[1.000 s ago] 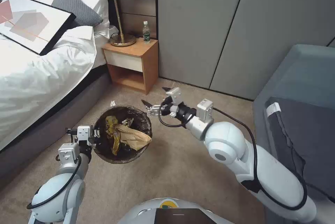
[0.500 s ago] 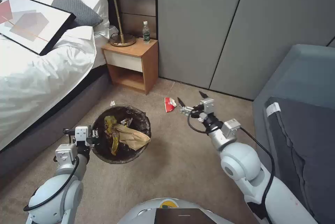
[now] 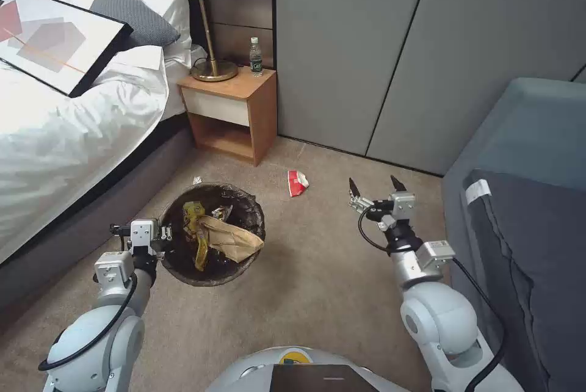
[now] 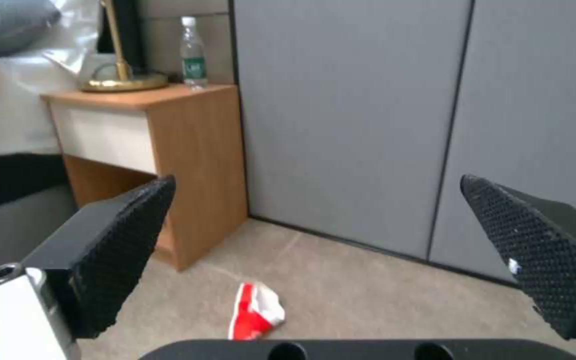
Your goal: Pick up the trash bin, then pick up the garbage from the floor and place it into the trash bin.
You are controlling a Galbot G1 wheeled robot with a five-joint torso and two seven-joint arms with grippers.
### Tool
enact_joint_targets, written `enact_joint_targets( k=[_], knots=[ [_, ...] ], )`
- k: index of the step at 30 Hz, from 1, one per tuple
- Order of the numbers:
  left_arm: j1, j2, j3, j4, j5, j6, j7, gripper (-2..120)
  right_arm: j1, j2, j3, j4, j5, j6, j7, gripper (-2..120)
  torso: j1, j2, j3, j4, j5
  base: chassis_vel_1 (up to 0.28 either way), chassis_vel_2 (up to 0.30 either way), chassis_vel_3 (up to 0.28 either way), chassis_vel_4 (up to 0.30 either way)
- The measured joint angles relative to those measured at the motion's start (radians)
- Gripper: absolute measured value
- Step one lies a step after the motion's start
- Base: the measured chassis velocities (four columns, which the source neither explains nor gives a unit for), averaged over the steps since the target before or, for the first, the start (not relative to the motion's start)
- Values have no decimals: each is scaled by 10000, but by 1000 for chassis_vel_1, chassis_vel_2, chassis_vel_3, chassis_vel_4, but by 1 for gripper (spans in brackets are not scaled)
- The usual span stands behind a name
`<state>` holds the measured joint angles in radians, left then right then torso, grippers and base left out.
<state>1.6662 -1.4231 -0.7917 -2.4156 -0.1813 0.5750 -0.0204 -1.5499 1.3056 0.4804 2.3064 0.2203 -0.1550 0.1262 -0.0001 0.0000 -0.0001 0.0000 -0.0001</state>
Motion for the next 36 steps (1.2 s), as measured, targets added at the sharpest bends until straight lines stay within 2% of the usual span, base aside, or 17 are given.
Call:
enact_joint_targets(
  k=[5,11,36],
  knots=[
    [9,36,-46,0,-2,-21,63,4,-682,372,296,-5,-416,463,-590,100,0,0,0,-1,0,0,0,0,0],
    [23,35,-41,-39,-6,-43,99,4,-1078,634,460,82,-538,557,-651,100,0,0,0,0,0,0,0,0,0],
    [126,-29,-35,-197,-15,-96,115,4,-1155,628,513,233,-266,601,-681,100,0,0,1,1,1,-24,24,23,-23]
  ],
)
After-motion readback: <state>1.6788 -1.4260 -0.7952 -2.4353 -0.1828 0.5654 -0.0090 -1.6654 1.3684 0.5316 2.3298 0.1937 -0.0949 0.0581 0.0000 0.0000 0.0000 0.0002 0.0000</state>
